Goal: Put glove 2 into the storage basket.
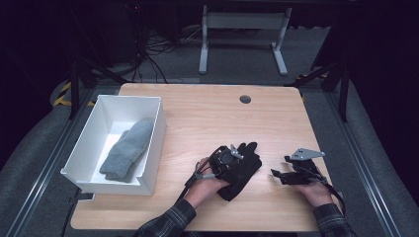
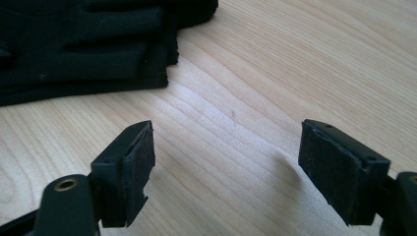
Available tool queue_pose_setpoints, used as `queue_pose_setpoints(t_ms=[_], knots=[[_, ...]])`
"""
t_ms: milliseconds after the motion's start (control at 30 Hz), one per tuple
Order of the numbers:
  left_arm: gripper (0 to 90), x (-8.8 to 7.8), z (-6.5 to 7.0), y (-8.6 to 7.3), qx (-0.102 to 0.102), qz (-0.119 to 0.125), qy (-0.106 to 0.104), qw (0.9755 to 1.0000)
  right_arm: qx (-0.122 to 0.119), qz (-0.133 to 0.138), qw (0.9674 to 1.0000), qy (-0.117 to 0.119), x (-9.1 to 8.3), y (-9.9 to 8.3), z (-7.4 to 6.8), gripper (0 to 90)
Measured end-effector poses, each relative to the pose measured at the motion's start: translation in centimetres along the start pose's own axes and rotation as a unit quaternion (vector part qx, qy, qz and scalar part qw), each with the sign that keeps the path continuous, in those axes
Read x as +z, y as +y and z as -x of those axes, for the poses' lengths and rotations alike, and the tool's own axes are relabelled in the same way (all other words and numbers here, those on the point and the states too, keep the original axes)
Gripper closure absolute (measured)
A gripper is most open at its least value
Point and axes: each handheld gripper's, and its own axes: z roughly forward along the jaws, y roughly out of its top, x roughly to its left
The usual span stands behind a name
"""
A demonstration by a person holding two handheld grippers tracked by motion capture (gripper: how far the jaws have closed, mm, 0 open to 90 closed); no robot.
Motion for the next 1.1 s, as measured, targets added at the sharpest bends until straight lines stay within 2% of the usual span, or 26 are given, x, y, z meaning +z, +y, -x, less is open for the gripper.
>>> queue_pose_setpoints(t_ms=[100,167,267,400,500,567,600,767,833,1100], knots=[[47.2,-0.2,0.0,0.1,-0.003,-0.001,-0.015,0.9999,0.003,0.002,1.0,-0.002,0.0,0.0,0.2,21.3],[57.4,-0.2,-0.1,0.1,-0.005,-0.003,-0.034,0.9994,0.002,0.002,1.0,-0.004,0.1,0.0,0.2,21.1],[65.1,-0.2,-0.3,0.1,-0.015,0.0,-0.047,0.9988,0.001,-0.001,1.0,-0.002,0.2,-0.1,0.2,20.8],[67.7,-0.5,-0.8,0.1,-0.022,-0.002,-0.068,0.9974,0.001,0.0,1.0,-0.002,0.3,-0.2,0.2,20.7],[68.1,-1.4,-1.2,0.1,-0.023,-0.005,-0.077,0.9967,0.003,0.0,1.0,0.001,0.5,-0.3,0.1,19.3],[68.0,-2.4,-1.3,0.3,-0.019,0.0,-0.077,0.9969,0.004,0.004,1.0,0.006,0.6,-0.3,0.1,18.6],[67.9,-2.4,-1.3,0.3,-0.019,0.0,-0.077,0.9969,0.004,0.004,1.0,0.006,0.6,-0.3,0.1,18.6],[67.8,-4.2,-1.7,0.6,-0.025,0.012,-0.08,0.9964,0.003,0.007,0.9999,0.009,0.6,-0.4,0.1,17.0],[67.7,-5.0,-1.8,0.8,-0.024,0.013,-0.073,0.997,0.003,0.007,0.9999,0.01,0.6,-0.4,0.1,16.7],[67.7,-10.1,-2.9,1.5,-0.046,0.036,-0.057,0.9967,0.002,0.007,0.9999,0.011,0.7,-0.4,0.1,16.3]])
